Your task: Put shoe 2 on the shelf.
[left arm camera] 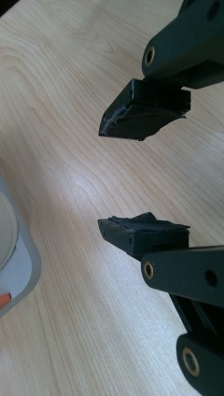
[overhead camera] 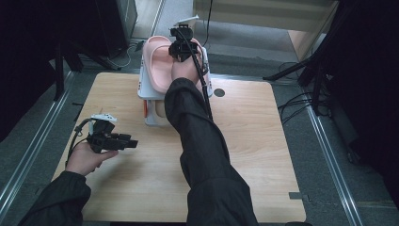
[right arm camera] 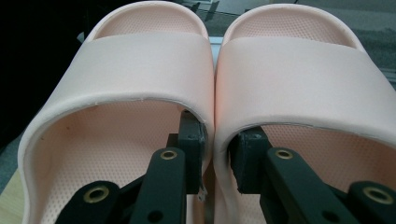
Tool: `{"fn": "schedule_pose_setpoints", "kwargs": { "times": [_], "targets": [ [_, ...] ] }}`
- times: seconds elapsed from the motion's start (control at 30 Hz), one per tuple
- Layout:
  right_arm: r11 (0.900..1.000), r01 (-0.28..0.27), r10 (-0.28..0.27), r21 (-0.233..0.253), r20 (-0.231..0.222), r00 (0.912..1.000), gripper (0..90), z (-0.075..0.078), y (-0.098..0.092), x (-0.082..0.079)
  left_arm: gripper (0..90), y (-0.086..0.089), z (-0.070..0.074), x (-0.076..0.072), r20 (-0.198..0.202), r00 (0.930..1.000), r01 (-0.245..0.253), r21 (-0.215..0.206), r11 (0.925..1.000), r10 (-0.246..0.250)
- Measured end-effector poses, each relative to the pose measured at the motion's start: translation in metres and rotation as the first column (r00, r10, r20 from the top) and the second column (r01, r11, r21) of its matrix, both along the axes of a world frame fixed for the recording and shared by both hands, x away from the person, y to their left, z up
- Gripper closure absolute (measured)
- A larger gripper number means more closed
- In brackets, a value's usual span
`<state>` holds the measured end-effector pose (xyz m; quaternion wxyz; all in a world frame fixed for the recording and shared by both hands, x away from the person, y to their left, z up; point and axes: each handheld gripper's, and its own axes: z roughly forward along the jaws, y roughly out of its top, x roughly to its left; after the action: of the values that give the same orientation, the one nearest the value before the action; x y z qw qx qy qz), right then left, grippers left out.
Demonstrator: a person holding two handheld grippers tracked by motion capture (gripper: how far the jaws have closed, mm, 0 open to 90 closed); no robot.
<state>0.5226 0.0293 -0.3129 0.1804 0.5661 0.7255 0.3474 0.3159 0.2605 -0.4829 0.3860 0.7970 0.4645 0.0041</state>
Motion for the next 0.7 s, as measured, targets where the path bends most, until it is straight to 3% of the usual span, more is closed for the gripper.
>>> {"fn": "schedule_pose_setpoints", "kwargs": {
  "times": [0.13,0.53,0.7],
  "targets": [
    [0.999,0.044,-0.044,0.026,-0.010,0.9990,76.6,-0.009,0.004,0.005,48.4,-0.002,0.000,0.003,-0.001,1.0000,0.006,0.000,1.0000,-0.006],
    [0.997,0.069,-0.069,0.024,0.011,0.9976,75.9,-0.015,-0.001,0.011,48.2,-0.003,0.000,0.003,-0.003,0.9999,0.014,0.009,0.9999,-0.014],
    [0.998,0.063,-0.064,0.027,0.023,0.9977,71.6,-0.017,-0.001,0.010,48.0,-0.004,0.000,0.003,-0.007,0.9998,0.020,0.011,0.9997,-0.020]
  ]
}}
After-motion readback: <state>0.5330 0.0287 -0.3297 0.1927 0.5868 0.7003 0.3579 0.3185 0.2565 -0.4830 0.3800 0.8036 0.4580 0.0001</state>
